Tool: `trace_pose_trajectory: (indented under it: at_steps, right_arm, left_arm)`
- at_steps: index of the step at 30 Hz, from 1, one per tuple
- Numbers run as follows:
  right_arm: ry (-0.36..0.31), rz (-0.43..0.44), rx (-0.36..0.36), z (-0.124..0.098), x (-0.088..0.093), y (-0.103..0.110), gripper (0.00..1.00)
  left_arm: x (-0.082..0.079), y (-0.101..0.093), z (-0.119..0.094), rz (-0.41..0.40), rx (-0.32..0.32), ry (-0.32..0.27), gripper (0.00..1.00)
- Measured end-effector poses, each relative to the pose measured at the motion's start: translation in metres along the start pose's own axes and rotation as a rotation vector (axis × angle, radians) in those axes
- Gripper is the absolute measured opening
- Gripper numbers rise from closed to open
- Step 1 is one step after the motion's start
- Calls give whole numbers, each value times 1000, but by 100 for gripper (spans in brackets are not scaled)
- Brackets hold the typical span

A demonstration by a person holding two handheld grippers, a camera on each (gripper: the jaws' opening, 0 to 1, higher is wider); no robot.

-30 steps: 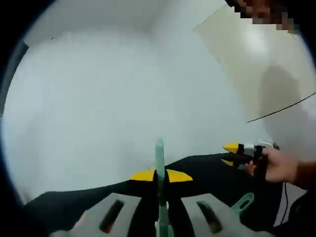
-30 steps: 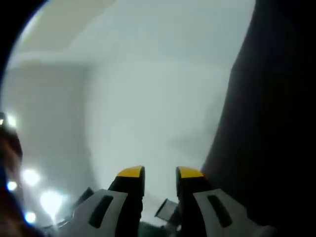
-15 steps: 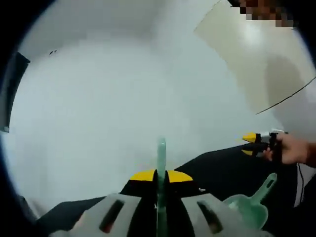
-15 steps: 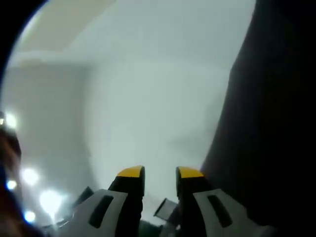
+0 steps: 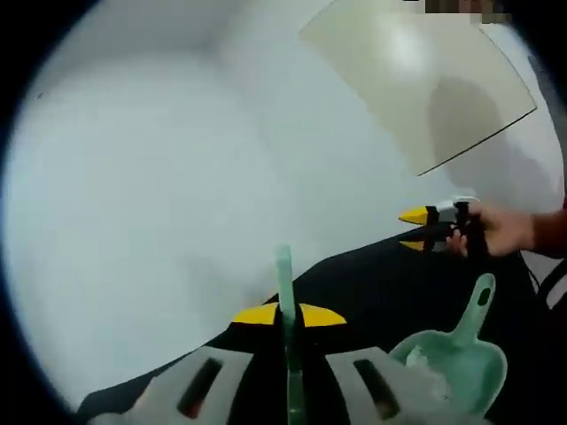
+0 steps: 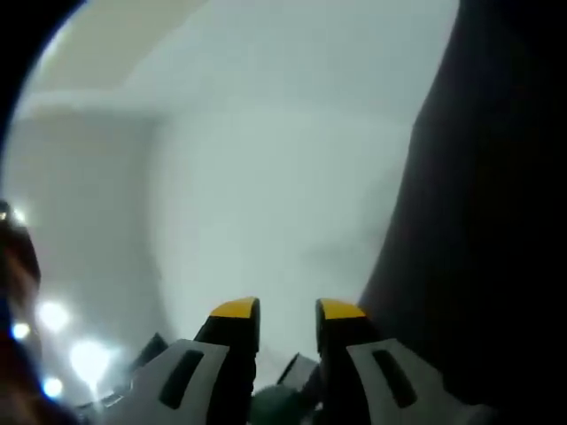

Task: Pick up the broom and sweep the trash on the tabletop into the dustpan.

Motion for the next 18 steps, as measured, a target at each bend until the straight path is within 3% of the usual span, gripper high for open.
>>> trace_pose_trajectory:
  at_steps: [2,4,8,9,12,14,16,18]
  right_arm:
    - [47,-3,17,0,5,0,27]
    - [151,16,3,1,16,6,27]
    - [387,266,-21,-7,39,19,29]
    - [409,282,-1,-12,44,23,30]
    - [470,203,74,-38,62,38,32]
    - [465,161,121,-56,73,55,33]
    - [472,199,170,-69,88,69,43]
    - [511,228,157,-71,105,81,48]
  left_arm:
    - [1,1,-3,-2,-12,11,4]
    - [0,0,-13,-2,-23,7,4]
    - [-7,-1,-41,-40,-34,-46,4]
    - [-7,-1,-52,-49,-41,-68,4]
    - [-3,3,-72,-30,-87,-98,5]
    - [0,8,-83,-3,-141,-113,4]
    - [1,14,-91,-15,-169,-122,4]
    - [1,19,-97,-53,-175,-137,4]
Point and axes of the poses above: the point that each gripper's makers call its tool centre point, and the gripper's own axes: z roughly forward along the fingers, y roughly to its left, x roughly out of its underside, the point moved 7 cm from there along -z, roughly backward along the fingers, and after that the axes turned 15 degrees about -z, right-handed, at the moved point
